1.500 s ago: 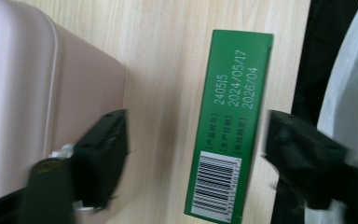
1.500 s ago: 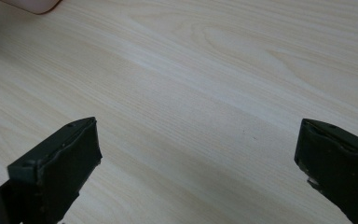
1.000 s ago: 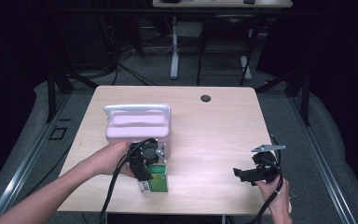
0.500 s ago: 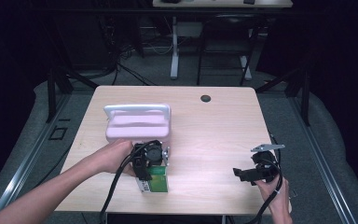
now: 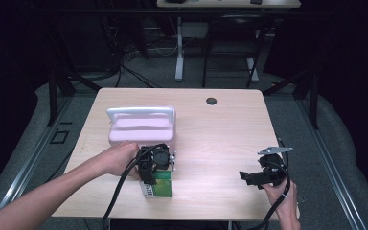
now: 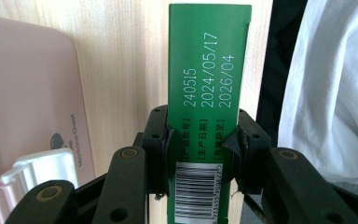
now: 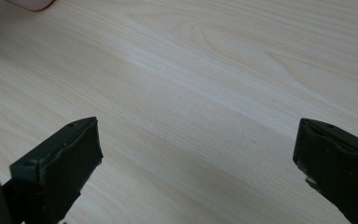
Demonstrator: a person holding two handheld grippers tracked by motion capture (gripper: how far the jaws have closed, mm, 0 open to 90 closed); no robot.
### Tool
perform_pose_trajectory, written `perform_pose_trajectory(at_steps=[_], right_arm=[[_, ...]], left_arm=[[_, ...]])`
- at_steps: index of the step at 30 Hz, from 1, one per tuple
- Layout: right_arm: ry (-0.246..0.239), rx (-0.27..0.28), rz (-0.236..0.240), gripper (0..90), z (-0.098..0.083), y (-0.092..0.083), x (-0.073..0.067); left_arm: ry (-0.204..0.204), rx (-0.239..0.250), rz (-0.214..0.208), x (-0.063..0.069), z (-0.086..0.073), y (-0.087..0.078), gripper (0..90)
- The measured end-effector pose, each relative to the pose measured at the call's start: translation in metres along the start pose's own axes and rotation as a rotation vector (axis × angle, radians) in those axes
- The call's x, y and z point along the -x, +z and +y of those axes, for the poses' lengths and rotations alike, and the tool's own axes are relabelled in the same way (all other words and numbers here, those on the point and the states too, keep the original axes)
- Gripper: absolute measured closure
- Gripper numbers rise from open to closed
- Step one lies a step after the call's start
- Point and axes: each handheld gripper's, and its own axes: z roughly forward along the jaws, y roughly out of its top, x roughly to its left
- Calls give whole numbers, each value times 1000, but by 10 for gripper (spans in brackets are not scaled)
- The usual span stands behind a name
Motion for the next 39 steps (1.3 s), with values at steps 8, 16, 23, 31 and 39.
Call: perform_pose_trajectory(at_steps=[8, 16, 23, 31, 39], right_arm=[[-2, -4, 0, 3, 1, -1, -1], [-8, 4, 0, 3, 3, 0, -2], [-13, 8, -3, 3, 4, 1, -2], [-14, 7, -4, 4, 5, -1, -2], [-15, 7, -6, 4, 5, 1, -2]], left_arm=[[-35, 49, 7, 6, -6, -12, 636], [-99, 58, 22, 6, -25, -20, 636], [-158, 65, 28, 5, -47, -27, 637], [-226, 59, 27, 2, -71, -28, 636], [-307, 34, 35, -4, -99, -27, 636]])
